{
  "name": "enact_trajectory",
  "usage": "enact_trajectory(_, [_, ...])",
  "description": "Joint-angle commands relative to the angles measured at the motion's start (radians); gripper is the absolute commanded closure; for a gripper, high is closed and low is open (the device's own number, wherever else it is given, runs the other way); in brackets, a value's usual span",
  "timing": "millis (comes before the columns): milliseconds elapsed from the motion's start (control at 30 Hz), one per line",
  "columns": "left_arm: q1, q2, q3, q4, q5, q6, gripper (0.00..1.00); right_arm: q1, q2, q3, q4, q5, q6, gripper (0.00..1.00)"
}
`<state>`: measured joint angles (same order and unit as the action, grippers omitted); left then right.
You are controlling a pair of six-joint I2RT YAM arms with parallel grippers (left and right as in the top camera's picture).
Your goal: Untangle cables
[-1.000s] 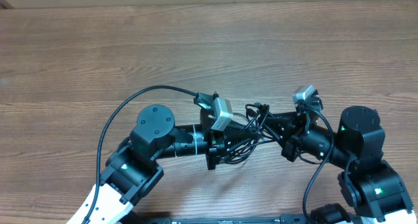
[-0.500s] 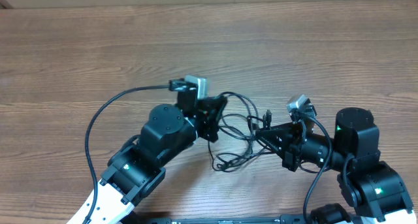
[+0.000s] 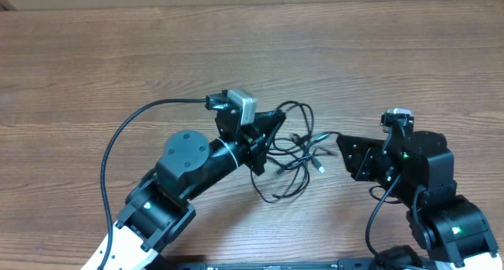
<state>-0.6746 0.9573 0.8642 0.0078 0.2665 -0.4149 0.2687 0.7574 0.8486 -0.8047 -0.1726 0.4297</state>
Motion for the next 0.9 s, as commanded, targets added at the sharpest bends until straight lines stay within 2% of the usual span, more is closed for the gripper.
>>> enact_trajectory(0, [0.003, -0.036, 0.016, 0.031, 0.127, 0.102, 0.96, -0.002, -0.006, 0.017, -0.01, 0.019, 0.007, 0.0])
enact_trajectory(200, [0.003, -0.064, 0.016, 0.047, 0.126, 0.109, 0.96, -0.002, -0.005, 0.017, -0.021, 0.01, -0.013, 0.0])
enact_trajectory(333, [0.003, -0.066, 0.016, 0.05, 0.126, 0.119, 0.96, -0.002, -0.005, 0.017, -0.016, -0.193, -0.275, 0.0])
enact_trajectory(533, [0.01, -0.066, 0.016, 0.113, 0.069, 0.122, 0.96, -0.002, -0.005, 0.017, -0.017, -0.444, -0.445, 0.0])
enact_trajectory(600, [0.01, -0.066, 0.016, 0.163, -0.064, 0.073, 0.96, -0.002, -0.005, 0.017, -0.016, -0.554, -0.465, 0.0])
enact_trajectory(633, [0.01, -0.066, 0.016, 0.22, -0.172, 0.01, 0.96, -0.001, -0.005, 0.017, -0.016, -0.63, -0.465, 0.0])
enact_trajectory(667, [0.01, -0.066, 0.016, 0.262, -0.201, -0.037, 0.96, -0.001, -0.002, 0.017, -0.016, -0.64, -0.464, 0.0])
enact_trajectory(867, [0.006, -0.061, 0.016, 0.353, -0.183, -0.166, 0.96, -0.001, 0.039, 0.017, 0.019, -0.647, -0.452, 0.0])
